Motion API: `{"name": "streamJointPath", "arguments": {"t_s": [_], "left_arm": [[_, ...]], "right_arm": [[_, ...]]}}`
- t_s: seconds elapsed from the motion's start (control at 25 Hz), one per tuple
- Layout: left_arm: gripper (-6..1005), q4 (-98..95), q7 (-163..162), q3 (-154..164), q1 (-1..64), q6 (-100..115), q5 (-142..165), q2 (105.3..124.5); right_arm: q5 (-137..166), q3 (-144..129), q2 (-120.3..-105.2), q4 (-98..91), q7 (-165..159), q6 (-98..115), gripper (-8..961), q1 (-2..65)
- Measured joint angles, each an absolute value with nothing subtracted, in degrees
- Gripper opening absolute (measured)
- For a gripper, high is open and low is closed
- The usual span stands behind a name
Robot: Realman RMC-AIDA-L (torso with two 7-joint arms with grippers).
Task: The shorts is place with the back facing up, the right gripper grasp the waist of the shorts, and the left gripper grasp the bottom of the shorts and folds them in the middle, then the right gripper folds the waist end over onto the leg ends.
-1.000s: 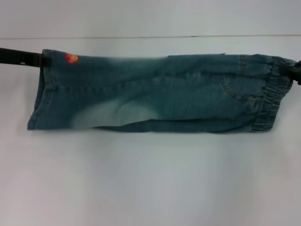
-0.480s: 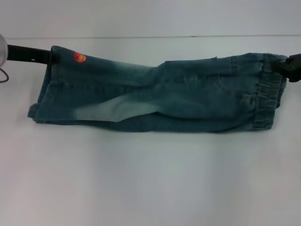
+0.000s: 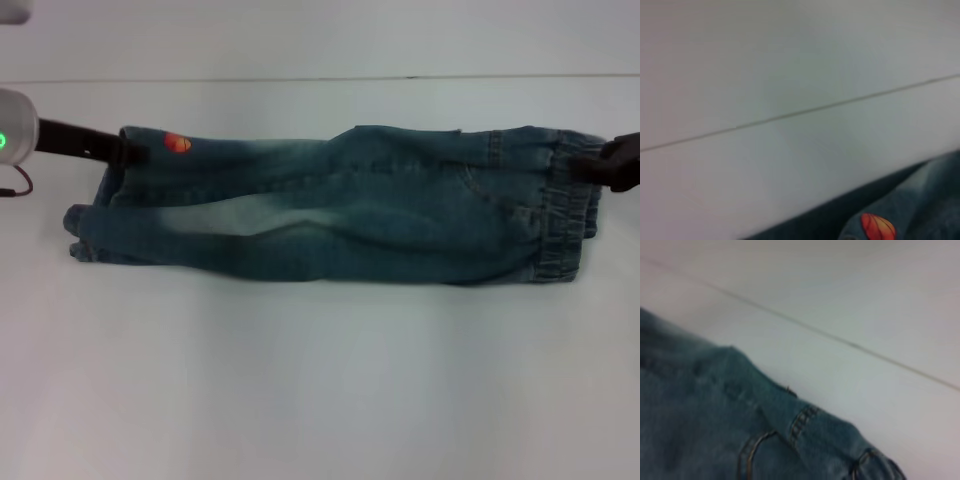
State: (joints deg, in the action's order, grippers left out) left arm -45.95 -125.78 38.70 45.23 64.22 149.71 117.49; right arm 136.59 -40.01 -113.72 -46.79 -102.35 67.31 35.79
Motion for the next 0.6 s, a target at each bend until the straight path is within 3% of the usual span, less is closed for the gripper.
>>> {"name": "streamJointPath", "arguments": {"t_s": [0.04,0.28,0.6], "left_arm": [[101,-45.9,-126.1,39.6,45.2,64.8,149.8,117.33],[303,-46.2,-126.4,40.4,45.3,67.0,149.9,116.93],[539,-46.4,-127.0,40.6,46.0,69.4,151.0,116.36]], "right_arm": [[137.2,-40.3,-113.75,-46.9,-102.8,67.8,105,35.9],[138.3,-40.8,-114.22,-47.9,-103.7,69.6,342,36.3],[140.7,-41.3,-114.89,-50.6,-106.5,69.8,709,36.2]]}}
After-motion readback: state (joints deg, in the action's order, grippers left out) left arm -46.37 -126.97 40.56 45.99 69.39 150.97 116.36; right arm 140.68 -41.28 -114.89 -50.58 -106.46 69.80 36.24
